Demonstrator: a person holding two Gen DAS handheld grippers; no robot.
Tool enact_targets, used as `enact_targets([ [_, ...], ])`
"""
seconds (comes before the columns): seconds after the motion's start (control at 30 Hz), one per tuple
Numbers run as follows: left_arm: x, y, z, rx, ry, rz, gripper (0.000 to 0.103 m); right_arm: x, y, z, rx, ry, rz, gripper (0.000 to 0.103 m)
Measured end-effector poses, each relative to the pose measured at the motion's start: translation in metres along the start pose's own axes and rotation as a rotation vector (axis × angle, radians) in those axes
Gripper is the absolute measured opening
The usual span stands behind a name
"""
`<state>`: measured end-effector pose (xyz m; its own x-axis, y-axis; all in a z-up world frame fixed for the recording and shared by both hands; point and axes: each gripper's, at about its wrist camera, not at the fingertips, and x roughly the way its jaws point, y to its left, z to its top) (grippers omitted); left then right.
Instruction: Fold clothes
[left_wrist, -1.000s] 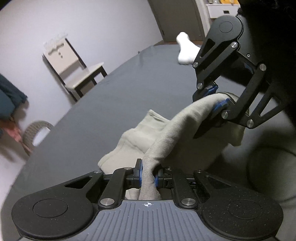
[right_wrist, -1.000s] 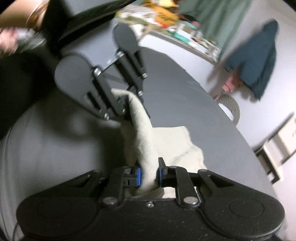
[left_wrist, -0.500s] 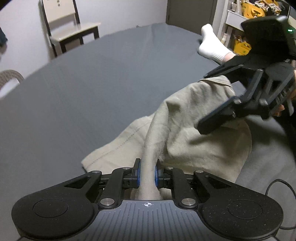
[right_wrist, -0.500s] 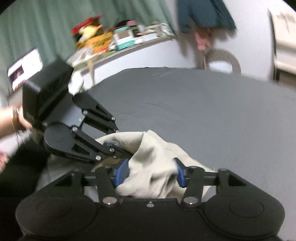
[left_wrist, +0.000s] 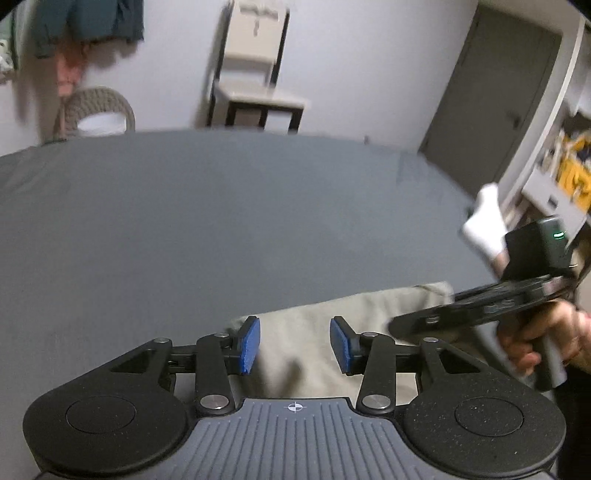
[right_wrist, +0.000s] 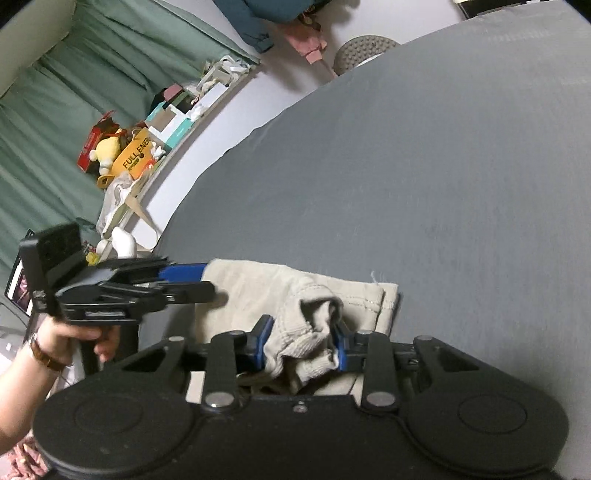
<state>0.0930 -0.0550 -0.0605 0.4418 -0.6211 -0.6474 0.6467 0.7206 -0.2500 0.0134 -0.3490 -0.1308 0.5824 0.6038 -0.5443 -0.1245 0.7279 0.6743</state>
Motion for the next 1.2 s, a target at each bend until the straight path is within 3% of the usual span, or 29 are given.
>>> enact_targets([
  [0.13, 0.000, -0.036, -0.029, 0.031, -0.075, -0.070, 0.043, -0.002, 0.003, 0.002, 0.002, -0.015, -0.011, 0.032],
  [0.23, 0.013, -0.057, -0.056, 0.029, -0.034, -0.084, 0.044, 0.001, 0.001, 0.008, 0.044, -0.017, 0.001, 0.032],
  [0.33, 0.022, -0.054, -0.074, -0.006, -0.026, -0.061, 0.044, -0.001, -0.003, 0.008, 0.098, -0.018, 0.023, 0.033],
  [0.37, 0.024, -0.050, -0.079, -0.032, -0.036, -0.062, 0.047, -0.001, -0.004, 0.008, 0.117, -0.018, 0.031, 0.035],
  [0.43, 0.028, -0.044, -0.083, -0.094, -0.052, -0.069, 0.049, -0.003, -0.007, 0.008, 0.153, -0.019, 0.046, 0.051],
  [0.5, 0.029, -0.044, -0.085, -0.096, -0.058, -0.059, 0.049, -0.006, -0.007, 0.007, 0.165, -0.024, 0.046, 0.061],
  [0.57, 0.031, -0.048, -0.087, -0.073, -0.061, -0.042, 0.049, -0.011, -0.003, 0.004, 0.137, -0.036, 0.022, 0.060],
  [0.6, 0.033, -0.051, -0.089, -0.058, -0.065, -0.031, 0.049, -0.012, -0.002, 0.004, 0.117, -0.044, -0.001, 0.052],
  [0.63, 0.033, -0.052, -0.090, -0.053, -0.069, -0.021, 0.049, -0.013, -0.001, 0.005, 0.094, -0.052, -0.026, 0.036],
  [0.7, 0.029, -0.052, -0.090, -0.062, -0.075, -0.012, 0.049, -0.010, -0.006, 0.008, 0.101, -0.050, -0.075, 0.020],
  [0.83, 0.013, -0.055, -0.091, -0.081, -0.090, 0.020, 0.056, -0.008, -0.012, 0.009, 0.185, -0.061, -0.069, 0.017],
  [0.9, 0.003, -0.059, -0.088, -0.088, -0.116, 0.029, 0.059, -0.012, -0.009, 0.010, 0.193, -0.072, -0.079, 0.025],
  [1.0, -0.011, -0.077, -0.098, -0.041, -0.163, 0.003, 0.059, -0.032, 0.003, 0.010, 0.139, -0.123, -0.099, 0.050],
  [1.13, -0.012, -0.092, -0.105, 0.049, -0.169, 0.009, 0.060, -0.061, 0.022, 0.007, 0.021, -0.202, -0.132, 0.051],
  [1.2, -0.013, -0.095, -0.107, 0.075, -0.162, 0.019, 0.060, -0.064, 0.036, 0.000, -0.032, -0.180, -0.018, 0.051],
])
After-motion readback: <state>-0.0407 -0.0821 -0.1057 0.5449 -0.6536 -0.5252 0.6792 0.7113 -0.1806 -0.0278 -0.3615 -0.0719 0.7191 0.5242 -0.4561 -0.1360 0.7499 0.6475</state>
